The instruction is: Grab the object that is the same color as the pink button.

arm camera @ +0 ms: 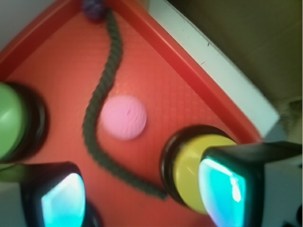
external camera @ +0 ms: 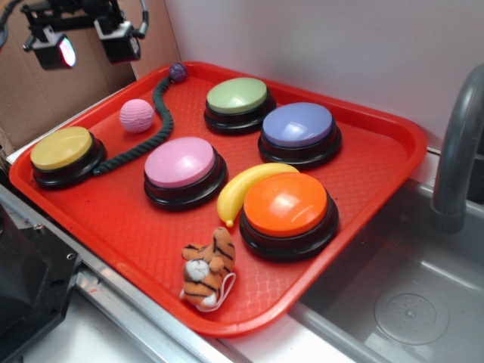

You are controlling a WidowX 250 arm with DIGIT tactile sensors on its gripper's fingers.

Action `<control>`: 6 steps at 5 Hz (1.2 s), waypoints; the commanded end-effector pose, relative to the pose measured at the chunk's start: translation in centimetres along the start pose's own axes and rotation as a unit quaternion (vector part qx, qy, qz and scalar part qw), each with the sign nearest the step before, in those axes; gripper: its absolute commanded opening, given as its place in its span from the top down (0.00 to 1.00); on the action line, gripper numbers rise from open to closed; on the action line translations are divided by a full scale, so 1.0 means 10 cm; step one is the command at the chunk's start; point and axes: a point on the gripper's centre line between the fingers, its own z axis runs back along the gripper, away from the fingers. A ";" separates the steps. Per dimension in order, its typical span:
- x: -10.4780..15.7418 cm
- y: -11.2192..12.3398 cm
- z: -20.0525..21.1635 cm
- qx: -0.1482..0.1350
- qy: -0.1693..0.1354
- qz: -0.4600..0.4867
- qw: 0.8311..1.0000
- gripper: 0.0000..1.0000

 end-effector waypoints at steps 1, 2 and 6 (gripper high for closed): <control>0.22 0.04 -0.40 -0.012 -0.017 0.010 1.000 0.00; 0.27 0.01 -0.61 -0.002 -0.016 -0.012 1.000 0.00; 0.30 0.01 -0.56 -0.022 -0.012 -0.025 0.999 1.00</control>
